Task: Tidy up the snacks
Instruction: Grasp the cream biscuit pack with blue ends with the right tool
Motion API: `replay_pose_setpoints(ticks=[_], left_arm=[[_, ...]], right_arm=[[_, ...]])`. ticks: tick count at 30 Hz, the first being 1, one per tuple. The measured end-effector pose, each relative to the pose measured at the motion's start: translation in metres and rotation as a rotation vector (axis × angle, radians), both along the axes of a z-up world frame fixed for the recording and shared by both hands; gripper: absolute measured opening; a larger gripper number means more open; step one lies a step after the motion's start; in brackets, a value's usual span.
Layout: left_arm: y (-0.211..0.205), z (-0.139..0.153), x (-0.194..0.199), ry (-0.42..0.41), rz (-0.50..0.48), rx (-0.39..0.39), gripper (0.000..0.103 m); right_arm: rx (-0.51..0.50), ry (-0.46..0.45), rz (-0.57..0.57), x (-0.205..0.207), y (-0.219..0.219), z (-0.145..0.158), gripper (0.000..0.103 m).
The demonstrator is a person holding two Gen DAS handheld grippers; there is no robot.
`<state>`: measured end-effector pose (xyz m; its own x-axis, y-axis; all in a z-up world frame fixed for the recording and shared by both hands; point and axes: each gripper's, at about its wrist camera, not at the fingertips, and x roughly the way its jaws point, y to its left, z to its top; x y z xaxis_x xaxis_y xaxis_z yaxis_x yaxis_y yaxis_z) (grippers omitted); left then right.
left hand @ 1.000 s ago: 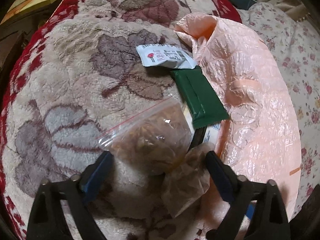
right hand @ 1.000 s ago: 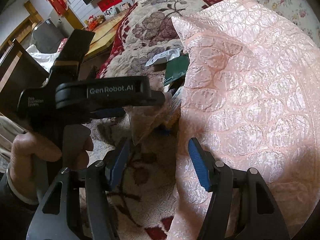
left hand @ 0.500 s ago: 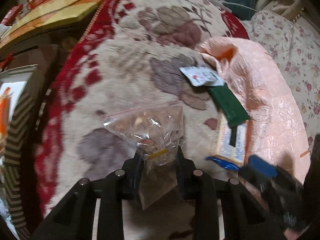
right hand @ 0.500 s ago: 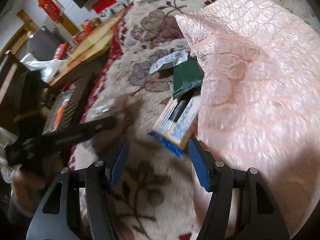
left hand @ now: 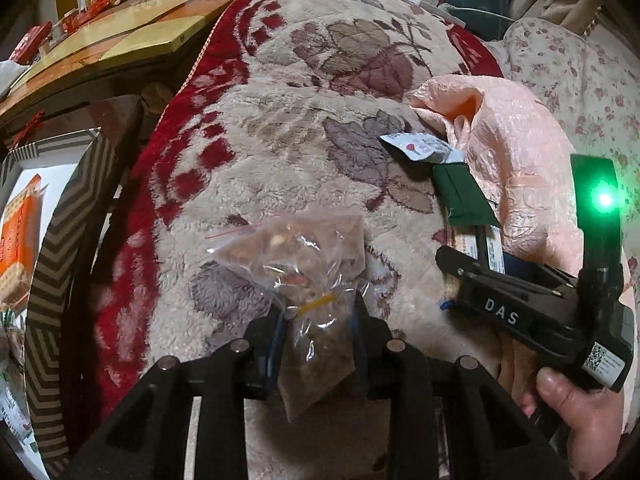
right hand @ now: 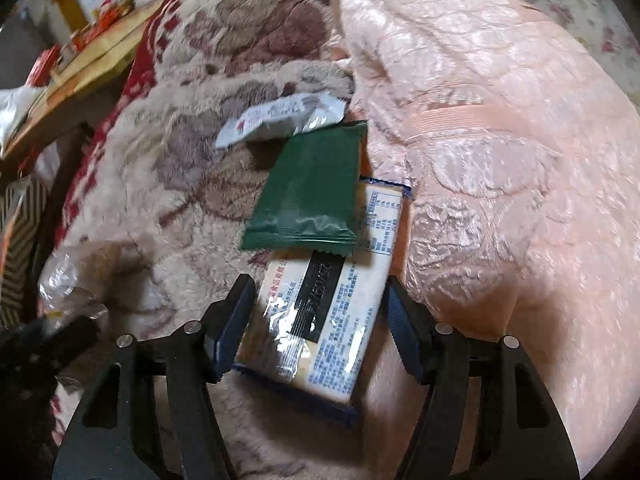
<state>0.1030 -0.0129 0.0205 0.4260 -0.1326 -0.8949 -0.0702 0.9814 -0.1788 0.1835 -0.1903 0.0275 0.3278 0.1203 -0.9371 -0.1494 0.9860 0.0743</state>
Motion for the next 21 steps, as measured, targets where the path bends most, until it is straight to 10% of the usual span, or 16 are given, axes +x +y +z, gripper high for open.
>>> replay_pose_setpoints(ticks=[21], left_arm=[[0.039,0.018,-0.061,-0.017,0.044,0.026,0.032]], right_arm=[[0.358,0.054,0.163,-0.099,-0.011,0.023,0.055]])
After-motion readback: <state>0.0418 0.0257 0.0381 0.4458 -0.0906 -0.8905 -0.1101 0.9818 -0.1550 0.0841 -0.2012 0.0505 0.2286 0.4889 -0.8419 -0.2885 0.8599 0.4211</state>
